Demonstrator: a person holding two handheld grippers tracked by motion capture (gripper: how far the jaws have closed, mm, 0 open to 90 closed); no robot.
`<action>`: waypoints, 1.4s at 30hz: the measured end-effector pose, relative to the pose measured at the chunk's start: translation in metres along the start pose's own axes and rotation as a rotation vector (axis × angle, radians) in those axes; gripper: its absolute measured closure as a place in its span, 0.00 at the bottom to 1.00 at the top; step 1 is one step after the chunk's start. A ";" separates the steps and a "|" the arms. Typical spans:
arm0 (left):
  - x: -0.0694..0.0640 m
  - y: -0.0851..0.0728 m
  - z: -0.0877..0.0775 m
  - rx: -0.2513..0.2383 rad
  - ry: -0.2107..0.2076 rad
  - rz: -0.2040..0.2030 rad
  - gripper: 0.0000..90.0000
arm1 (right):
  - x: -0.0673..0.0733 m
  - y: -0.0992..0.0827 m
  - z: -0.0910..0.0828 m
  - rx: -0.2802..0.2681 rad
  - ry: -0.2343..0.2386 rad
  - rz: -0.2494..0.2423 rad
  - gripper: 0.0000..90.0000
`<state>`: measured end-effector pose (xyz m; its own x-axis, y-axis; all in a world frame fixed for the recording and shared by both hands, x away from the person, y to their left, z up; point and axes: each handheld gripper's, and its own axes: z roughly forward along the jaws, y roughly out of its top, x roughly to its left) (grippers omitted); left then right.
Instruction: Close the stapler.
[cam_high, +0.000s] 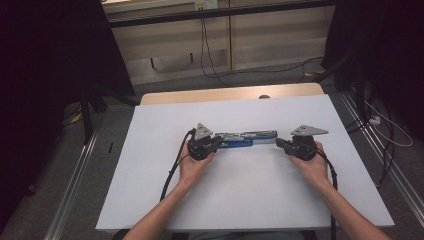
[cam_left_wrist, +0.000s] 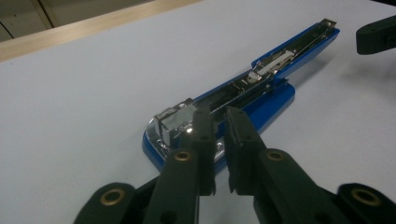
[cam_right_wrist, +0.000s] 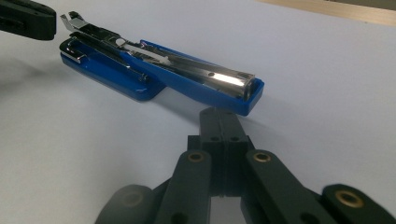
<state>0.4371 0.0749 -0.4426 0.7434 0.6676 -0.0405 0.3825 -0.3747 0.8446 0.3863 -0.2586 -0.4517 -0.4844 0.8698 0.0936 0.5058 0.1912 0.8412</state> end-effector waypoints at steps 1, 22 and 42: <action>0.001 -0.001 0.001 0.010 0.006 0.003 0.95 | 0.000 0.000 0.001 0.002 0.000 0.001 1.00; 0.008 -0.006 0.007 0.042 0.029 0.047 1.00 | -0.002 0.001 0.007 0.098 -0.022 -0.004 1.00; 0.010 -0.006 0.008 0.033 0.017 0.048 1.00 | 0.002 0.006 0.021 0.161 -0.047 -0.058 1.00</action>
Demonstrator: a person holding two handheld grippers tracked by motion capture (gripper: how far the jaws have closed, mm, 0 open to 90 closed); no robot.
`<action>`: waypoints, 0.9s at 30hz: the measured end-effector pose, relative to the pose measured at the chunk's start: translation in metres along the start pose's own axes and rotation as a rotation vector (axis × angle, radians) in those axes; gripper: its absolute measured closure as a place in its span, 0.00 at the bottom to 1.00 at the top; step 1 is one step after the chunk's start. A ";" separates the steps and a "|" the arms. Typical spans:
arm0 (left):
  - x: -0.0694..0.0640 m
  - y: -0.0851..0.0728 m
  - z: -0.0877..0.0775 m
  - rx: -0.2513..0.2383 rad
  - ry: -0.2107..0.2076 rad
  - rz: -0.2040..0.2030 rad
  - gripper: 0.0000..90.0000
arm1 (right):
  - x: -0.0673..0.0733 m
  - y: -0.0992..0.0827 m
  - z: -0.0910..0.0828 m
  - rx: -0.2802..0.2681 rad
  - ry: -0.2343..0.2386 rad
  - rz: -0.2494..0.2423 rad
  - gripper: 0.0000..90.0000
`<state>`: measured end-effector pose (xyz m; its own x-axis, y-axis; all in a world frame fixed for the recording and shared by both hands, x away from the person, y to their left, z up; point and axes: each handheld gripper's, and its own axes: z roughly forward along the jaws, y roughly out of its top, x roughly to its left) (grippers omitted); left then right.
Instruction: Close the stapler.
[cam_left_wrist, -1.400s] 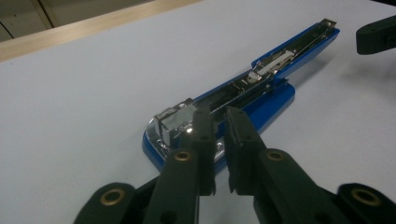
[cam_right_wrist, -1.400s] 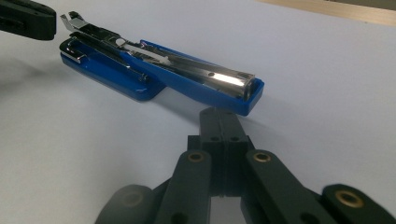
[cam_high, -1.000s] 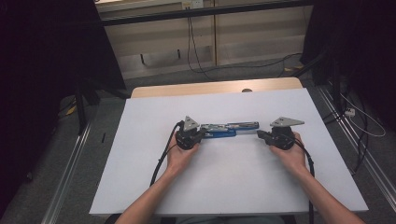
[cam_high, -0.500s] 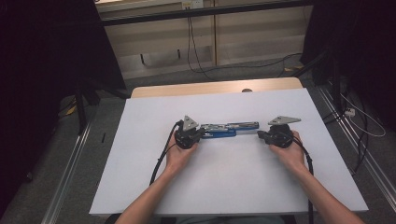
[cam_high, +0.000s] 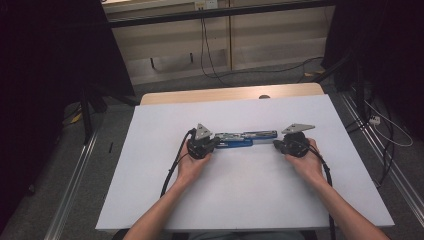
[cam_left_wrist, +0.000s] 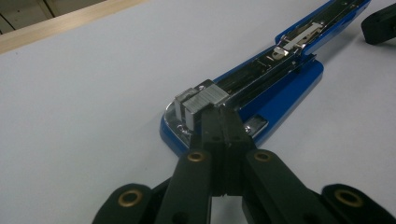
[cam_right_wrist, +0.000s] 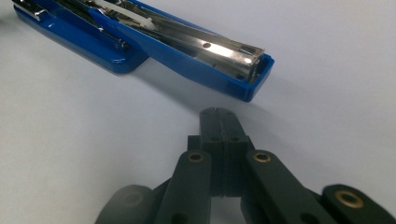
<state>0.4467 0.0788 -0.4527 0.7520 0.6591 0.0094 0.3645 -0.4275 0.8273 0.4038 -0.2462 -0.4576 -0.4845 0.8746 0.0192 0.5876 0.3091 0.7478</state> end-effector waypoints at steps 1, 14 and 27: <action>0.000 0.000 0.000 0.002 0.006 0.005 1.00 | 0.000 0.001 0.001 0.002 -0.002 -0.001 1.00; 0.000 0.000 0.000 -0.001 -0.001 0.004 1.00 | 0.000 0.006 0.004 0.023 -0.011 -0.007 1.00; -0.001 0.000 0.000 -0.001 0.004 0.015 1.00 | 0.001 0.008 0.007 0.019 -0.023 -0.008 1.00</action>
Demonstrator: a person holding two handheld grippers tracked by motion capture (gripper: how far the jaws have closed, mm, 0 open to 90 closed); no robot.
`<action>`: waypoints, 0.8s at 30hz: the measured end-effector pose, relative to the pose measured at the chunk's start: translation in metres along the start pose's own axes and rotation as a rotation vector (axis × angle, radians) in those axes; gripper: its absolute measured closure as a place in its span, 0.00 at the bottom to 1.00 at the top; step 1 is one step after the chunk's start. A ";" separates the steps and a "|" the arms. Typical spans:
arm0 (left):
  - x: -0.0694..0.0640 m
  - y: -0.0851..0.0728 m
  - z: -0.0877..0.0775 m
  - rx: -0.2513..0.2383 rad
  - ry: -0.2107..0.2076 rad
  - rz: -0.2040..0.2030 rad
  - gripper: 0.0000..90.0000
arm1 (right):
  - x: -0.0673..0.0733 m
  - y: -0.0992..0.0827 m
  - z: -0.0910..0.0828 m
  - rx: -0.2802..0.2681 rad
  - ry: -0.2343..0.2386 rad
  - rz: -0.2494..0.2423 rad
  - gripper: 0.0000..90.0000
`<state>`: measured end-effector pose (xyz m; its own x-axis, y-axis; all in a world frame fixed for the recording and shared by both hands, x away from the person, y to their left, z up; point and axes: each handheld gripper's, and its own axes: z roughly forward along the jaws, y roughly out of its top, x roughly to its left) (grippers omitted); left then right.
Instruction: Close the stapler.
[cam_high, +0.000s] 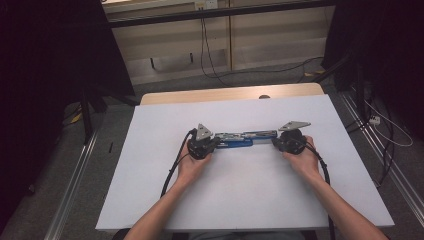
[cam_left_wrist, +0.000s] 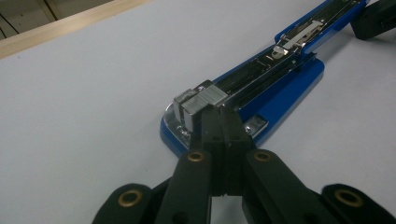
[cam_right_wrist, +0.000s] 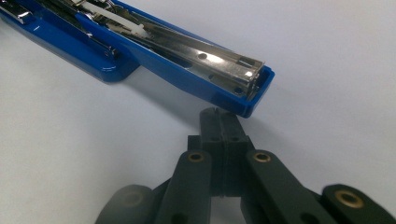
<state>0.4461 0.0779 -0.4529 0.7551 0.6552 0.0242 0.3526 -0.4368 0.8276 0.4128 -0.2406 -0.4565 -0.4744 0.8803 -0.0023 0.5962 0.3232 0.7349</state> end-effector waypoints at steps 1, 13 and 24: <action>0.000 0.000 0.000 0.001 0.000 0.000 1.00 | 0.000 0.000 0.000 -0.002 -0.001 -0.007 1.00; 0.000 0.000 0.000 0.002 0.006 0.007 1.00 | -0.001 0.000 0.002 -0.015 0.005 -0.006 1.00; -0.001 0.000 0.000 0.002 0.006 0.008 1.00 | -0.003 0.001 0.004 -0.024 0.012 0.005 1.00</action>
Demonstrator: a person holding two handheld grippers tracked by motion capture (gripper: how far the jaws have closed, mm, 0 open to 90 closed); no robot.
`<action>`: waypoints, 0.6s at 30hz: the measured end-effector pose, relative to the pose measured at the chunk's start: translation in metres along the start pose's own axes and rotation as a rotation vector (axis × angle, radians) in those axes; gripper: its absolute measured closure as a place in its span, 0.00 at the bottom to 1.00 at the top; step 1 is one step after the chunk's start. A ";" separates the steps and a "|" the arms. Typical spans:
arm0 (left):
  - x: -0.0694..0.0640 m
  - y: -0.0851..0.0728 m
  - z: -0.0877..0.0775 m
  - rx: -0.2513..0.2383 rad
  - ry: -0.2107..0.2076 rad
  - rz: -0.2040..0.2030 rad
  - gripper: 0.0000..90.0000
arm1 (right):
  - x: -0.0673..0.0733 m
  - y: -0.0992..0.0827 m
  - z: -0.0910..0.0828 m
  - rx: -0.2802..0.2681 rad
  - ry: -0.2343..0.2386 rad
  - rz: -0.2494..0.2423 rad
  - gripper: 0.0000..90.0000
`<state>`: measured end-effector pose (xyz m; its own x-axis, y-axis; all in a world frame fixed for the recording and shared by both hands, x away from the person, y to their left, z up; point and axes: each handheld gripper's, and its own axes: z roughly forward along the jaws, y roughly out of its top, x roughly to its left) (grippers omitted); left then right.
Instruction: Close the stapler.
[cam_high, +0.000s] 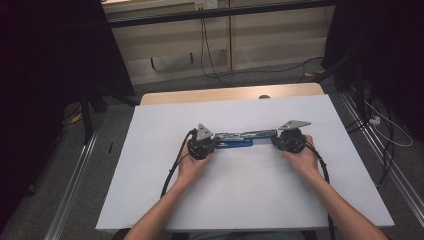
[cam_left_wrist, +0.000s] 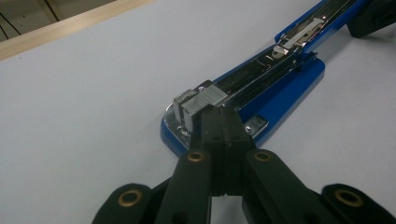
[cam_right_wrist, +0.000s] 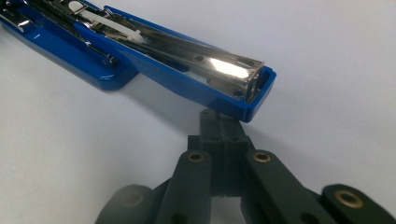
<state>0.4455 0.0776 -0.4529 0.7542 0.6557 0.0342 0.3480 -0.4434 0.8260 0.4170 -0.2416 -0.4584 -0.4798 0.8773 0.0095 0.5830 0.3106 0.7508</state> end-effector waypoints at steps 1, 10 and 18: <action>0.000 0.000 0.000 0.001 0.000 0.000 1.00 | 0.000 0.000 0.000 0.000 0.000 0.001 1.00; 0.000 0.000 0.000 0.002 0.003 0.006 1.00 | -0.001 0.000 -0.001 -0.030 0.001 0.024 1.00; -0.001 0.000 0.000 0.000 0.006 0.008 1.00 | 0.000 0.001 -0.002 -0.069 0.012 0.040 1.00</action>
<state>0.4450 0.0771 -0.4528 0.7537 0.6557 0.0442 0.3418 -0.4485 0.8259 0.4163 -0.2417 -0.4563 -0.4649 0.8841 0.0480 0.5558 0.2492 0.7931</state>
